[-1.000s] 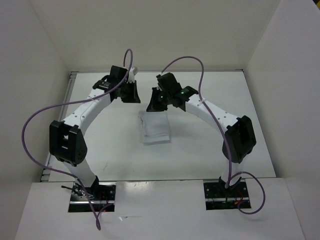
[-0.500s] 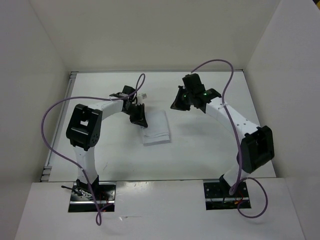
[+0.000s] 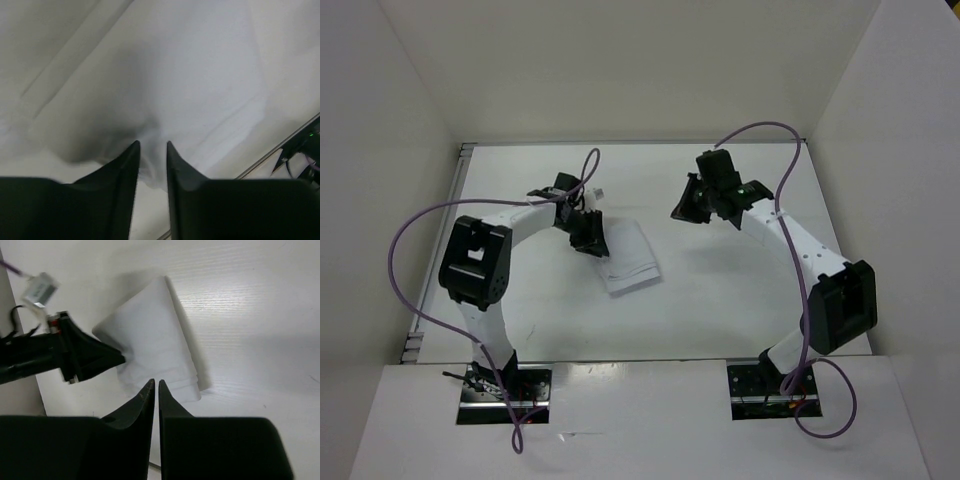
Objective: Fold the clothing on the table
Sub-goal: Fold the skirt
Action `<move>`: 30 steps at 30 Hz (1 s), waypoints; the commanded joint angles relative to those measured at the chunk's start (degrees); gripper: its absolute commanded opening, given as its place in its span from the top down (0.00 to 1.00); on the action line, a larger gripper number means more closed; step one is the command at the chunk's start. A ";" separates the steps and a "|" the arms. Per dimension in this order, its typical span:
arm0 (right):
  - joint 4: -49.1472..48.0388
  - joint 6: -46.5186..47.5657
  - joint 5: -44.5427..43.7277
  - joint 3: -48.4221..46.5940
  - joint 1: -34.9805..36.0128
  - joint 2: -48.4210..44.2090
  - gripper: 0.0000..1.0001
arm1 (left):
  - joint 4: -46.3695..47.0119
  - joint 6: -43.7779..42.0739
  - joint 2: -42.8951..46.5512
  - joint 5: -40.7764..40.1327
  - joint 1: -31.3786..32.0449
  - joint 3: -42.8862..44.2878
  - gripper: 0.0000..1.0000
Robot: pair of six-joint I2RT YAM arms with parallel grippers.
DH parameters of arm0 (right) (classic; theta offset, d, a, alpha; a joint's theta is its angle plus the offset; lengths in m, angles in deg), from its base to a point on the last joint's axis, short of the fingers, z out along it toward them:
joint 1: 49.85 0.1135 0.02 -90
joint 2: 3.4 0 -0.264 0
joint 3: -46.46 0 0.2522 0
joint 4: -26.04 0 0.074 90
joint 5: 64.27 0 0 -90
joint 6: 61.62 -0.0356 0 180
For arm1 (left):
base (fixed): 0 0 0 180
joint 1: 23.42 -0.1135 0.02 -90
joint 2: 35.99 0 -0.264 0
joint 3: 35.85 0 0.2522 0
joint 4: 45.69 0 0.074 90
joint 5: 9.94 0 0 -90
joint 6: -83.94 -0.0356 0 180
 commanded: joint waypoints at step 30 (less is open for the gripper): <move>1.57 7.31 4.19 15.70 -17.28 -21.15 0.33 | -3.76 -1.24 34.92 -12.21 -8.74 -8.75 0.10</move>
